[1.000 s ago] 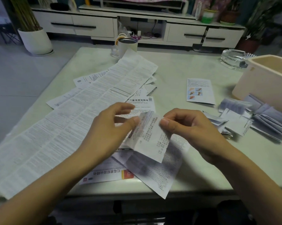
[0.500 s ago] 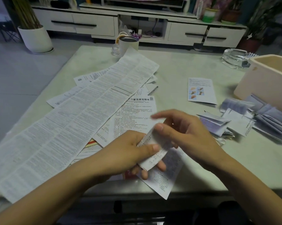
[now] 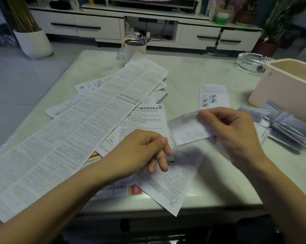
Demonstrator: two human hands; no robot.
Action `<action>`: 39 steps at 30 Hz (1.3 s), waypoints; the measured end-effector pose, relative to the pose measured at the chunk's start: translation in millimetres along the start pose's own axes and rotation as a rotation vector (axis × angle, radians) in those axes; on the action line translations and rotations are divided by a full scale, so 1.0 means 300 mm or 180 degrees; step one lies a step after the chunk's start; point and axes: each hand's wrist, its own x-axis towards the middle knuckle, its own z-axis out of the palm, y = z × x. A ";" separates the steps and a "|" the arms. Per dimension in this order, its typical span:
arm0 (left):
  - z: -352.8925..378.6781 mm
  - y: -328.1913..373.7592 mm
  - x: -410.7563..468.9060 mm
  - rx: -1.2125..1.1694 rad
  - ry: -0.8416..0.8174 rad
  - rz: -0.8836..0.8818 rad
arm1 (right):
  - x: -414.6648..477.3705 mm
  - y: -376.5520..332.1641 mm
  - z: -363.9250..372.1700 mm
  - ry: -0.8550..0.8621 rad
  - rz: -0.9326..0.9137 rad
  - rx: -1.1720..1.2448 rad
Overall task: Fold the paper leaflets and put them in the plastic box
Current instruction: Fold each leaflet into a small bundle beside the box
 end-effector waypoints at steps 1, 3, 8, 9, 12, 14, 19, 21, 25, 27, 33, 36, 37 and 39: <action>0.000 -0.005 0.004 0.0078 0.0034 0.0020 | 0.017 0.006 -0.027 0.0264 -0.0008 -0.0061; 0.002 -0.013 0.008 0.0169 0.0115 0.0028 | 0.052 0.019 -0.089 0.0733 0.0032 -0.0062; -0.013 -0.003 0.021 -0.0055 0.0335 0.0012 | 0.170 0.060 -0.220 0.1240 0.0520 -0.0169; -0.020 0.003 0.026 -0.0071 0.0370 0.0033 | 0.203 0.070 -0.233 0.1200 0.0678 -0.0274; -0.026 0.015 0.036 0.0005 0.0436 0.0117 | 0.287 0.108 -0.239 0.1054 0.0934 -0.0698; -0.025 0.020 0.042 0.0013 0.0432 0.0151 | 0.335 0.138 -0.226 0.1028 0.0988 -0.1033; -0.030 0.020 0.056 0.0091 0.0558 0.0192 | 0.397 0.175 -0.198 0.0576 0.1191 -0.2350; -0.049 0.010 0.060 0.0211 0.0747 0.0216 | 0.406 0.161 -0.197 0.0390 0.1265 -0.2657; -0.124 -0.011 0.062 0.0869 0.1242 0.0434 | 0.404 0.128 -0.215 0.0515 0.1171 -0.2799; -0.171 -0.022 0.056 0.1453 0.1590 0.0545 | 0.382 0.093 -0.213 0.0481 0.1040 -0.2778; -0.274 -0.094 0.051 0.2993 0.1761 -0.0228 | 0.187 -0.071 -0.030 -0.0388 0.0284 -0.1152; -0.297 -0.125 0.028 0.2949 0.1565 -0.0470 | 0.095 -0.066 0.095 -0.1123 0.0158 -0.1054; -0.310 -0.131 0.012 0.2827 0.1618 -0.0449 | 0.070 -0.054 0.131 -0.1292 0.0044 -0.1189; -0.339 -0.136 -0.024 0.2618 0.1806 -0.0440 | 0.032 -0.027 0.184 -0.1564 -0.0278 -0.1478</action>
